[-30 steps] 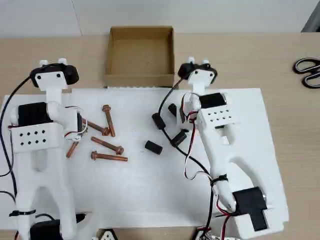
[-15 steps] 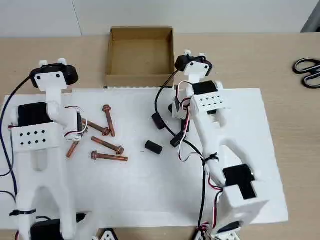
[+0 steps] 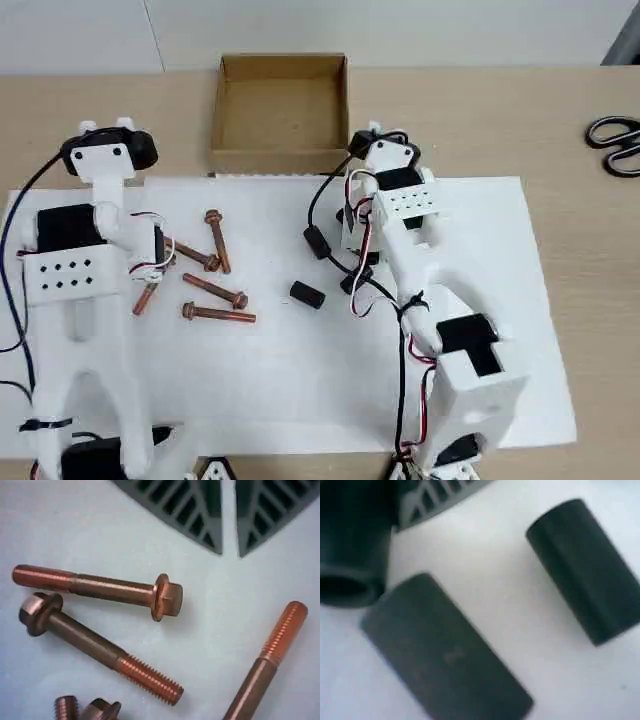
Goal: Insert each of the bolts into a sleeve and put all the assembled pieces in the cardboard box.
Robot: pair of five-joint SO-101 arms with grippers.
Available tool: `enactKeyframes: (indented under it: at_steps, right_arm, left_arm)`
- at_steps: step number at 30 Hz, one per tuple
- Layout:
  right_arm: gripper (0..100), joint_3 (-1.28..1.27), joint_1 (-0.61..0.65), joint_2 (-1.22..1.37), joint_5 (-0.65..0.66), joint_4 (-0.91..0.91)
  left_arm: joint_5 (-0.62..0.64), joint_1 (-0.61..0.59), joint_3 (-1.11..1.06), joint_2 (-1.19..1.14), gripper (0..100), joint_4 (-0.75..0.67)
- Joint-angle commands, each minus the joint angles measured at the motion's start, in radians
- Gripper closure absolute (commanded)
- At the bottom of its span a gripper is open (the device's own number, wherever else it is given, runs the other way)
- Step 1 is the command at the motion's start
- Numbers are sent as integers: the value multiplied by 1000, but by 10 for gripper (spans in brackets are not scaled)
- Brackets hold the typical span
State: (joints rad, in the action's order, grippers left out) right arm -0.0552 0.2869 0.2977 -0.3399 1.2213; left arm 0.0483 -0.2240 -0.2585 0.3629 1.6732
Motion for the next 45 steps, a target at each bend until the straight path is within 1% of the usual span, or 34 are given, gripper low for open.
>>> enactKeyframes:
  at_steps: [1, 9, 12, 21, 25, 27, 30, 31, 33, 40, 45]
  right_arm:
    - [845, 57, -1, 12, -6, -4]
    - [845, 163, -1, 76, -2, -7]
    - [845, 207, -1, 110, 41, -1]
    - [846, 213, -1, 137, 54, 31]
    - [846, 213, -1, 137, 54, 31]
    - [874, 213, -1, 137, 54, 35]
    - [983, 218, -1, 131, 54, 74]
    - [998, 218, -1, 130, 54, 84]
    - [980, 218, -2, 130, 54, 114]
    - [996, 219, -5, 117, 54, 148]
    - [996, 219, 2, -50, 49, 208]
  left_arm:
    - [5, -5, 38, 3, 990, -12]
    - [5, -5, 38, 2, 990, -12]
    - [5, -5, 38, 2, 990, -12]
    - [5, -5, 36, 2, 991, -12]
    - [3, -5, -7, 3, 991, -37]
    - [3, -5, -30, 6, 992, -49]
    - [3, -5, -35, 9, 992, -51]
    - [3, -5, -35, 9, 992, -51]
    - [3, -5, -35, 9, 992, -51]
    - [3, -3, -35, 9, 992, -49]
    - [3, -2, -33, 9, 992, -49]
